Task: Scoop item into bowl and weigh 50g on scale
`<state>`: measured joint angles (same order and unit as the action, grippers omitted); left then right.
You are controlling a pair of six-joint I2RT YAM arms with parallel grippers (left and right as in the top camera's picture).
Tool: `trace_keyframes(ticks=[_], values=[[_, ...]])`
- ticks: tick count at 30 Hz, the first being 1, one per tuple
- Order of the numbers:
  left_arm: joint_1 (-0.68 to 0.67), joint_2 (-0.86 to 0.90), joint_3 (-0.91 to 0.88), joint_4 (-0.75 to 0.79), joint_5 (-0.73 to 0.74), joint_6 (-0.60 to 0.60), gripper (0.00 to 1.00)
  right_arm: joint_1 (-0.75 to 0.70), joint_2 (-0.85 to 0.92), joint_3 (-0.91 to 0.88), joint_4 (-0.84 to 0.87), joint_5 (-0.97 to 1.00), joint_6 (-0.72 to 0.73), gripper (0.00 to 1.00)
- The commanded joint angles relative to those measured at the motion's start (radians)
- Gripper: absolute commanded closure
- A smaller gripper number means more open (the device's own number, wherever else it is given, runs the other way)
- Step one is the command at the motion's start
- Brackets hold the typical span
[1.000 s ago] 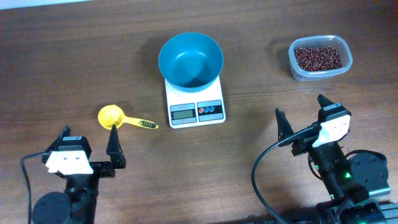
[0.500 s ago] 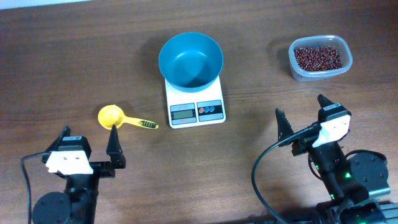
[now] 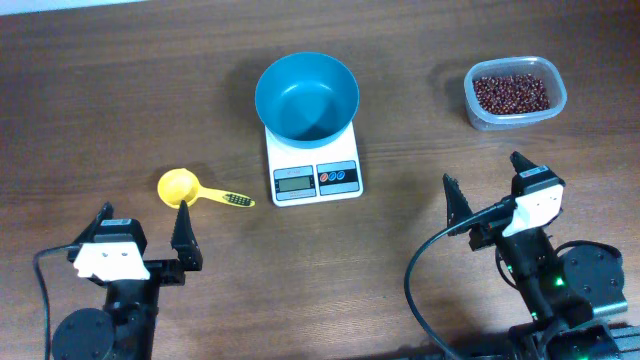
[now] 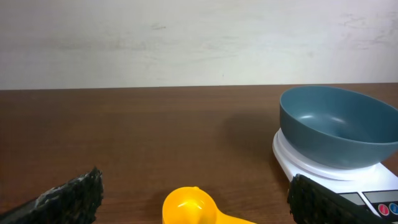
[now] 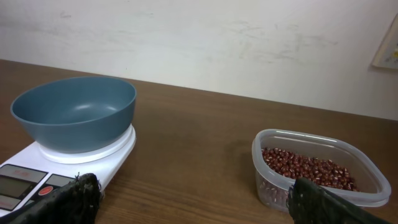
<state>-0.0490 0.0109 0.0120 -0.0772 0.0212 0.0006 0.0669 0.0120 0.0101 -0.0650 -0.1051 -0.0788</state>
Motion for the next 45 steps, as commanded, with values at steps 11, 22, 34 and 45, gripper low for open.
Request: trace_keyframes(ticks=[11,22,34,45], values=[[0.005,-0.005,-0.003,-0.006,-0.007,0.015,0.02,0.004,-0.006,-0.005,-0.007,0.005,0.007,0.01],[0.005,-0.005,-0.003,-0.006,-0.007,0.015,0.02,0.004,-0.006,-0.005,-0.007,0.005,0.007,0.01],[0.005,-0.005,-0.003,-0.006,-0.007,0.015,0.02,0.004,-0.006,-0.005,-0.007,0.005,0.007,0.01],[0.005,-0.005,-0.003,-0.006,-0.007,0.015,0.02,0.004,-0.006,-0.005,-0.007,0.005,0.007,0.01]])
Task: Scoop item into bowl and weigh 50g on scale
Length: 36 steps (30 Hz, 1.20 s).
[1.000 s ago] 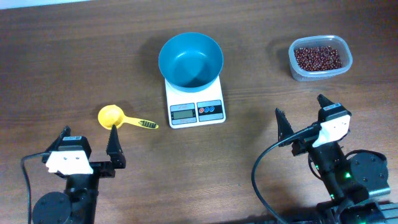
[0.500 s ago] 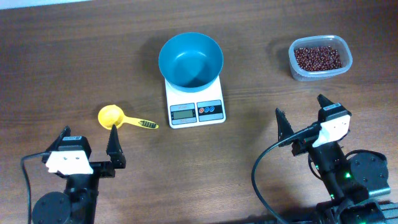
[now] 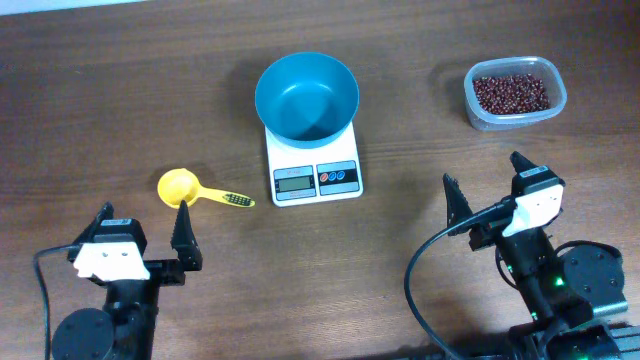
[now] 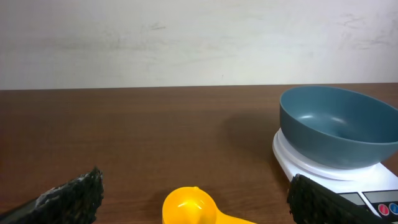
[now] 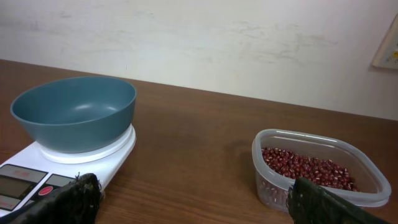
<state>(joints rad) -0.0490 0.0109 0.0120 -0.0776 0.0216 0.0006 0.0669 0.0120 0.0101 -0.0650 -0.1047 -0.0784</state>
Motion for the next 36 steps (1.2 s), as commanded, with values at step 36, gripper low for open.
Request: trace_keyframes(ticks=[36], values=[[0.006,0.969,1.084,-0.949,0.314,-0.034,0.01,0.004,-0.006,-0.005,-0.007,0.005,0.007,0.01]])
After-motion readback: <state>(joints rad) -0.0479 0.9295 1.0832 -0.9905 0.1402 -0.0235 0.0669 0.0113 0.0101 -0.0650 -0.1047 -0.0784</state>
